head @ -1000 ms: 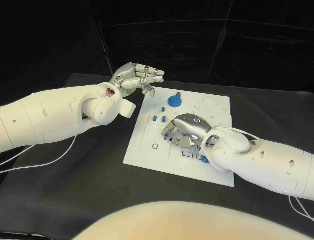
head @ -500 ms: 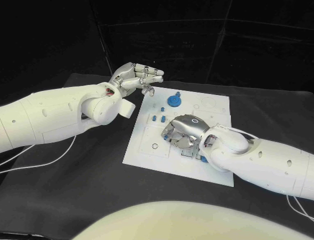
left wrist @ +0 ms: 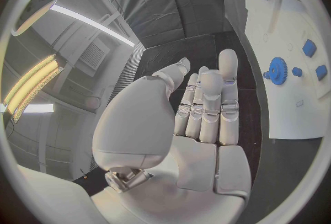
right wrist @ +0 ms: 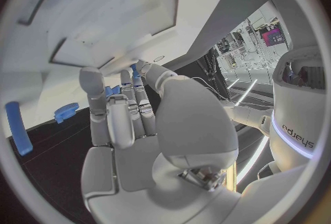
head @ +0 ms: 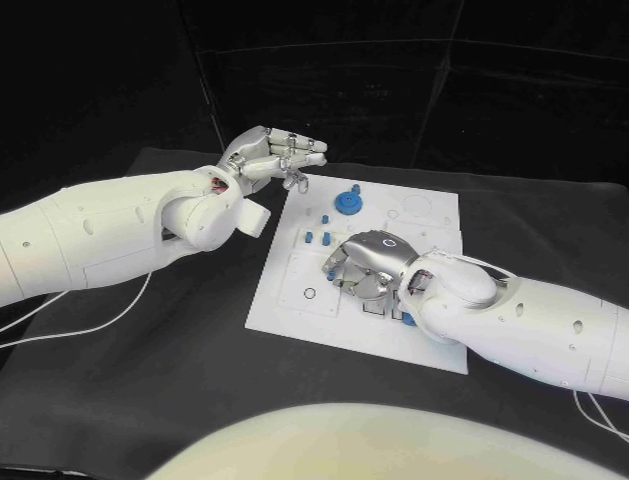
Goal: Assemble the parts on the task board
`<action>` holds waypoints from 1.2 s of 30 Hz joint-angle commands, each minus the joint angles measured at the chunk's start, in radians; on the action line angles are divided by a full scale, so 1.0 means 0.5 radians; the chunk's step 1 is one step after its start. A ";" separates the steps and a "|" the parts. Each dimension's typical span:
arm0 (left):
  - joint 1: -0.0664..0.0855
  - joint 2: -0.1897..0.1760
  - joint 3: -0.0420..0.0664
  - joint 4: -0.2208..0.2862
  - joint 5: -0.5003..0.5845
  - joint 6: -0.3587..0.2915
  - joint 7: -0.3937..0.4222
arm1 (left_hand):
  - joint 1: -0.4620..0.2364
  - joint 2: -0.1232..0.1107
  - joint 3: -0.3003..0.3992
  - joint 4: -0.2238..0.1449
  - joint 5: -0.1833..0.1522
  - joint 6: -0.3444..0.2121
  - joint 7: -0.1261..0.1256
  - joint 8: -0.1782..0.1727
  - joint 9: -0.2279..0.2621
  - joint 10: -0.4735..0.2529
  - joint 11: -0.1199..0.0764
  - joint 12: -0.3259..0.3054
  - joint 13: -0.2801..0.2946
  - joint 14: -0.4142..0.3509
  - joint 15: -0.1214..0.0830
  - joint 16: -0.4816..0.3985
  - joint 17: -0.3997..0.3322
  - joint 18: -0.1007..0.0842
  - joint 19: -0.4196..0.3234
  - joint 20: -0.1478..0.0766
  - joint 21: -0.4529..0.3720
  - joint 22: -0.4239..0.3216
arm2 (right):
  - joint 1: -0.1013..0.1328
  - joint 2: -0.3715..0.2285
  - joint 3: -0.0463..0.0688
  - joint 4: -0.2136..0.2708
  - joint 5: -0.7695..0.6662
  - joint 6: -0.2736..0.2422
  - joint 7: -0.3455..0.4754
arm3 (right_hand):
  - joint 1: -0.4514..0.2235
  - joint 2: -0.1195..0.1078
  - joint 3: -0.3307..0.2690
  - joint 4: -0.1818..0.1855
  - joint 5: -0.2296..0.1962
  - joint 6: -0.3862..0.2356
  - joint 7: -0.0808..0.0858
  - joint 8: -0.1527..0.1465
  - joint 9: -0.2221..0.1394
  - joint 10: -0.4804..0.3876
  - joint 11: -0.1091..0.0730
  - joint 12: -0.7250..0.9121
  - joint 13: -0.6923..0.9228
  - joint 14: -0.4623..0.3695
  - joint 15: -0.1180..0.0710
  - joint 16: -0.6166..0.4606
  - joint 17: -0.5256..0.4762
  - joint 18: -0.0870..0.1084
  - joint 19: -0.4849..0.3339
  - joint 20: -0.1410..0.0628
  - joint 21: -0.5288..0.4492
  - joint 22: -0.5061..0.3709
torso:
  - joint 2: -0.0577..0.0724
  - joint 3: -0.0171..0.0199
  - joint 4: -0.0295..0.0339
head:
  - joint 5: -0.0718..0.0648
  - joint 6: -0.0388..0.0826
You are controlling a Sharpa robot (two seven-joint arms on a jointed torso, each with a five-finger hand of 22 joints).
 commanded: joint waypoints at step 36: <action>0.002 0.008 -0.008 -0.015 0.008 0.037 0.003 | 0.000 0.016 -0.015 0.003 -0.005 -0.011 0.010 -0.006 -0.002 -0.017 -0.004 0.013 0.002 -0.013 0.006 -0.008 -0.003 0.025 -0.006 0.012 -0.003 -0.003 | 0.260 -0.603 0.073 0.285 0.329 0.112 -0.123 | -0.034 -0.048 -0.237 0.014 0.008 -0.129 -0.021 -0.001 0.006 -0.132 -0.007 0.047 0.008 0.095 0.014 -0.024 -0.014 0.019 -0.041 0.007 -0.068 -0.088 | -0.005 0.0016 -0.006 | -0.142 0.136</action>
